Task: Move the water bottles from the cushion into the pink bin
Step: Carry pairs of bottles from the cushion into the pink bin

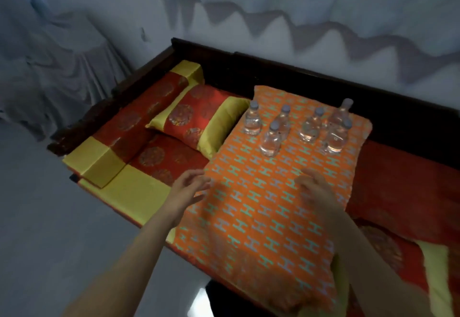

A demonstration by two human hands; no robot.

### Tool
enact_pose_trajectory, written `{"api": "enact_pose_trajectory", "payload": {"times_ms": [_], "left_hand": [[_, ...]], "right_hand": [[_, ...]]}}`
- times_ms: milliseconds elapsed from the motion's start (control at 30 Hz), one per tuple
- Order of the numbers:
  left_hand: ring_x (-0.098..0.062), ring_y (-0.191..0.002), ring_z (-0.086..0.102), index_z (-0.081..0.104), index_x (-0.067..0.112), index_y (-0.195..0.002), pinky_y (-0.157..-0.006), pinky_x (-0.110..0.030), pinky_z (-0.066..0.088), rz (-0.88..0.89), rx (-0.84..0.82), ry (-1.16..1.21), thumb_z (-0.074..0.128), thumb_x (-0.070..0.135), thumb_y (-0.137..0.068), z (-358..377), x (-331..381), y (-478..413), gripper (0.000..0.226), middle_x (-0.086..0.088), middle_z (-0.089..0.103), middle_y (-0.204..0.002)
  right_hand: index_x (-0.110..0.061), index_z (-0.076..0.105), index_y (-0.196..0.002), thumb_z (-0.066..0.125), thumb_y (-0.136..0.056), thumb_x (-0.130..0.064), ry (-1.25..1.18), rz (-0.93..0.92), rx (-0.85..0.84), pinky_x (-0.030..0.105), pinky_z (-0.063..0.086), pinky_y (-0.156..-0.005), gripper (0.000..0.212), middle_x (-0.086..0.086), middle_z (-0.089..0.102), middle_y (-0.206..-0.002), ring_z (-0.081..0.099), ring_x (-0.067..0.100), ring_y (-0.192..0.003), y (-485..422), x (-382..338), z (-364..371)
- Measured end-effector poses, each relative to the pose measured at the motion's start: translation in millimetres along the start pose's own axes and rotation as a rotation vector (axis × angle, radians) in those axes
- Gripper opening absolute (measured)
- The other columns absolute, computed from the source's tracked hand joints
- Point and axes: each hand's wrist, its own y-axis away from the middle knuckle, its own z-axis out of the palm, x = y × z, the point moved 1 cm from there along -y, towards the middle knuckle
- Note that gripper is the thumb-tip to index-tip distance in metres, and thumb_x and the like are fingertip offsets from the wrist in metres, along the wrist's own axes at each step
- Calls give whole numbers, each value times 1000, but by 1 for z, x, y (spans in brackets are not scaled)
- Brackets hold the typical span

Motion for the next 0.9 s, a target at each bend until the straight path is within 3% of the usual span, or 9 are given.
{"api": "enact_pose_trajectory", "payload": {"times_ms": [167,233,333,400,533,600,667,800,900], "left_hand": [[-23,-107,65,60,18,-109,-91,-40,50,-38,-96,28,68,22,-85,28,23,-99,26,-11,70,-114],[-20,-102,66,62,20,-109,-88,-37,50,-40,-147,-10,70,22,-84,40,30,-143,27,-7,71,-110],[-12,-94,69,62,25,-109,-78,-29,53,-31,-200,22,75,27,-79,57,40,-199,33,4,75,-98],[-9,-98,69,61,27,-115,-79,-28,52,-49,-238,88,77,33,-75,67,43,-229,44,5,73,-106],[-8,-113,62,50,28,-131,-92,-29,50,-69,-334,276,83,35,-66,91,47,-296,73,7,61,-129],[-4,-114,60,44,27,-137,-85,-24,53,-32,-381,233,89,34,-56,100,47,-323,92,14,57,-129],[-5,-121,54,42,28,-138,-91,-26,51,24,-442,98,92,31,-49,107,45,-341,102,14,52,-134],[-13,-126,51,45,27,-135,-100,-30,46,90,-567,-77,86,3,-60,123,36,-372,89,3,52,-140],[-18,-119,57,48,27,-133,-100,-36,48,101,-624,-159,87,4,-59,129,33,-385,87,-1,58,-132]], "right_hand": [[-5,48,-133,61,-85,4,-46,7,17,19,39,-48,51,21,55,-123,53,20,-81,-64,-5,14],[-10,49,-131,66,-80,5,-56,-11,48,19,42,-55,56,21,54,-130,54,23,-93,-92,-6,27],[-19,48,-131,76,-73,2,-18,-61,73,29,47,-80,68,9,54,-127,51,19,-110,-127,-8,49],[-28,47,-126,79,-70,2,-23,-116,45,32,49,-88,71,3,54,-124,52,17,-113,-141,-9,60],[-17,50,-123,83,-64,4,-21,-151,32,20,50,-77,71,4,60,-119,57,13,-101,-178,-3,76],[-10,49,-121,82,-60,11,-15,-141,66,20,50,-74,72,6,62,-111,59,12,-96,-193,3,84],[-3,48,-123,81,-60,15,2,-130,85,13,50,-70,74,4,62,-109,63,1,-90,-204,9,87],[-10,49,-131,79,-61,17,-55,-120,65,23,53,-76,81,12,62,-124,62,22,-107,-214,24,92],[-27,55,-122,82,-60,10,-62,-127,90,25,55,-79,77,5,64,-123,62,20,-110,-216,30,93]]}}
